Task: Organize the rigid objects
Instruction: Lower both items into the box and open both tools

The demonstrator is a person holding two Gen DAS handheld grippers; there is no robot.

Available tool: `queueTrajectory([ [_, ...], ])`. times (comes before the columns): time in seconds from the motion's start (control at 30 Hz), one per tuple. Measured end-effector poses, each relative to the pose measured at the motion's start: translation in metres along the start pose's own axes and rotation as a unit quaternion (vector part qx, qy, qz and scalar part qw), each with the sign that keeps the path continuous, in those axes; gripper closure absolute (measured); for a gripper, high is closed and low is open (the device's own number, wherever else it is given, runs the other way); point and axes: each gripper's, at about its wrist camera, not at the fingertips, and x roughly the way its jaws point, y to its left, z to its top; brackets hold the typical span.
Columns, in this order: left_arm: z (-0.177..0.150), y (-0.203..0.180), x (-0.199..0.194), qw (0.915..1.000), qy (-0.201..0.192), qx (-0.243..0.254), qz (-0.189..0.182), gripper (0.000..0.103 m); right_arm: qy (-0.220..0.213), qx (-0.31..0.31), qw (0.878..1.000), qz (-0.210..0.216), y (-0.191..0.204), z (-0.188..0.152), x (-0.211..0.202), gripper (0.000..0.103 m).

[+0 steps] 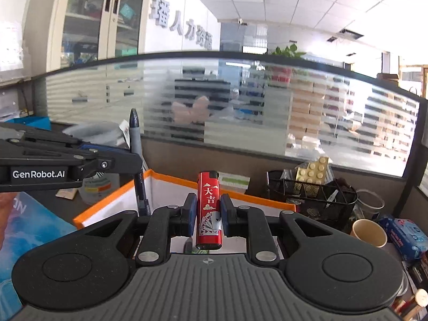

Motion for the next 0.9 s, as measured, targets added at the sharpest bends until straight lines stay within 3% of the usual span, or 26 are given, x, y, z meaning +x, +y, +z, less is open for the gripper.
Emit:
queueTrajectory([
  [0.4,-0.045,0.024,0.072,0.9947,0.098,-0.031,-0.005,0.095,0.114,-0.015,0.993,-0.002,-0.007,-0.035,0.079,0.086],
  [0.7,-0.055,0.032,0.088,0.9912,0.127,-0.035,0.001,0.095,0.169,-0.033,0.985,-0.010,-0.007,-0.045,0.103,0.084],
  [0.77,-0.056,0.032,0.086,0.9914,0.126,-0.037,0.005,0.089,0.169,-0.036,0.985,-0.015,-0.006,-0.044,0.103,0.078],
  [0.83,-0.056,0.032,0.082,0.9915,0.124,-0.037,0.005,0.087,0.162,-0.037,0.986,-0.024,-0.006,-0.044,0.101,0.058],
  [0.9,-0.054,0.031,0.076,0.9921,0.120,-0.037,0.008,0.081,0.154,-0.032,0.987,-0.027,-0.008,-0.042,0.097,0.045],
])
